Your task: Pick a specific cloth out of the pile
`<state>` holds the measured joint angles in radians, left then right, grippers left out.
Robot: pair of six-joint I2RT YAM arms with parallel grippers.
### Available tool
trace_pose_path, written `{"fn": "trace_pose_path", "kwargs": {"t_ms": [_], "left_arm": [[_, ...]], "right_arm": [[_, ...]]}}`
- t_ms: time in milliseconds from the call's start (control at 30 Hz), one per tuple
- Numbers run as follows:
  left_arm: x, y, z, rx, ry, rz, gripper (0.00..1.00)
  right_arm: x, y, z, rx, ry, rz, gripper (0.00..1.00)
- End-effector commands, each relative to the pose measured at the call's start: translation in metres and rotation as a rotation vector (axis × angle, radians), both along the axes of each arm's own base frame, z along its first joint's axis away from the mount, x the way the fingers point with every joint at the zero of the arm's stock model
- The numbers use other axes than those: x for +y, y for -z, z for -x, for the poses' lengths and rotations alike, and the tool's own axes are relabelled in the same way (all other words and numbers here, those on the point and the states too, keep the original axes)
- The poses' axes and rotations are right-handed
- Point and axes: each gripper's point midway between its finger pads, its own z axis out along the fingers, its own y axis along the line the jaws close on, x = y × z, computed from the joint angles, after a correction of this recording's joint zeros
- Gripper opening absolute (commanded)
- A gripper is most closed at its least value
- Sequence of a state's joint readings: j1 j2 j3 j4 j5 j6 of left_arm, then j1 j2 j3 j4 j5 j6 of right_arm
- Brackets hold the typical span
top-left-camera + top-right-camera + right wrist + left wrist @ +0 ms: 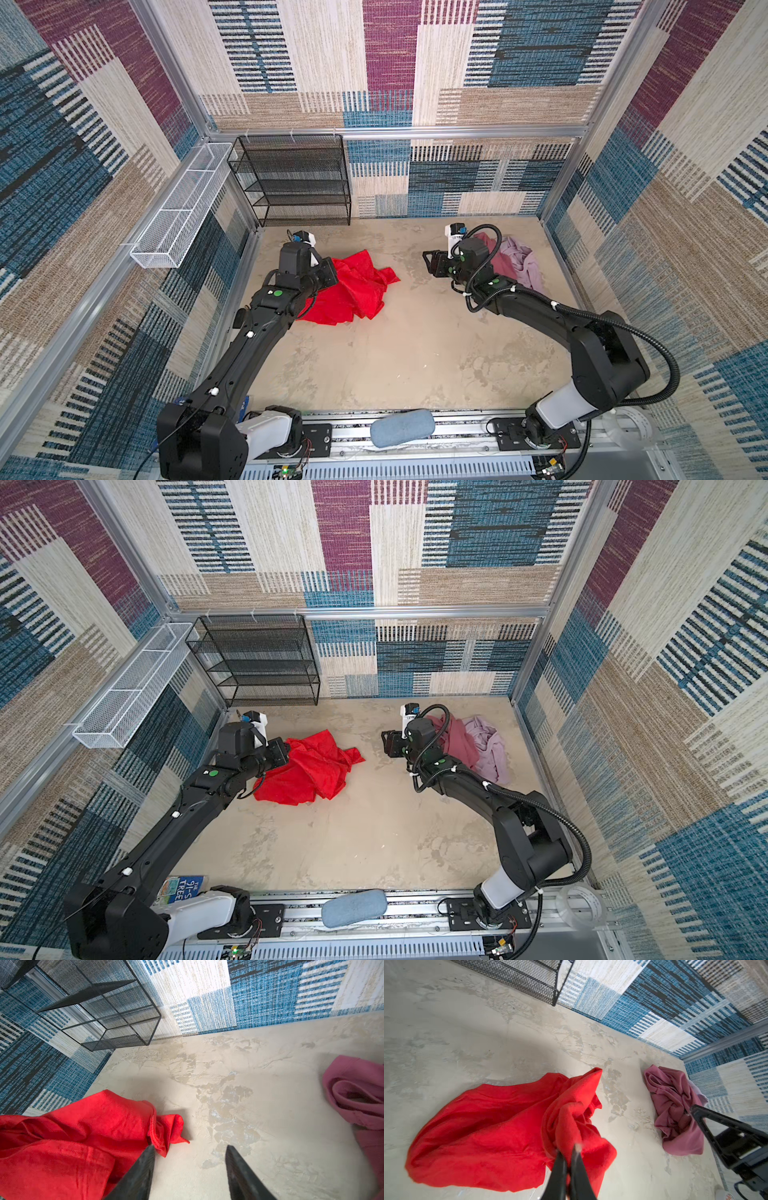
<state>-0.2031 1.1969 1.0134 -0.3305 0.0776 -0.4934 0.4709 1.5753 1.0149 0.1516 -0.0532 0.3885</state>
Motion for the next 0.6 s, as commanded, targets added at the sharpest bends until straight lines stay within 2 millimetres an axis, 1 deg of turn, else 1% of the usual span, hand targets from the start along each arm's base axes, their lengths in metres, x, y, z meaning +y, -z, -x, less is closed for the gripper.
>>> {"fn": "trace_pose_path", "kwargs": {"t_ms": [0,200,367,567], "left_arm": [[0.02,0.002,0.001,-0.013,-0.059,-0.045,0.0],[0.05,0.019,0.004,0.039,-0.143,-0.106,0.0],[0.062,0.035,0.006,0.084,-0.18,-0.139,0.0],[0.078,0.037,0.01,0.092,-0.239,-0.161,0.0]], "right_arm": [[0.006,-0.002,-0.003,0.001,-0.017,-0.018,0.57],[0.011,0.001,-0.007,0.01,-0.033,-0.016,0.57],[0.013,0.002,-0.009,0.016,-0.038,-0.015,0.57],[0.013,0.003,-0.009,0.016,-0.044,-0.001,0.57]]}}
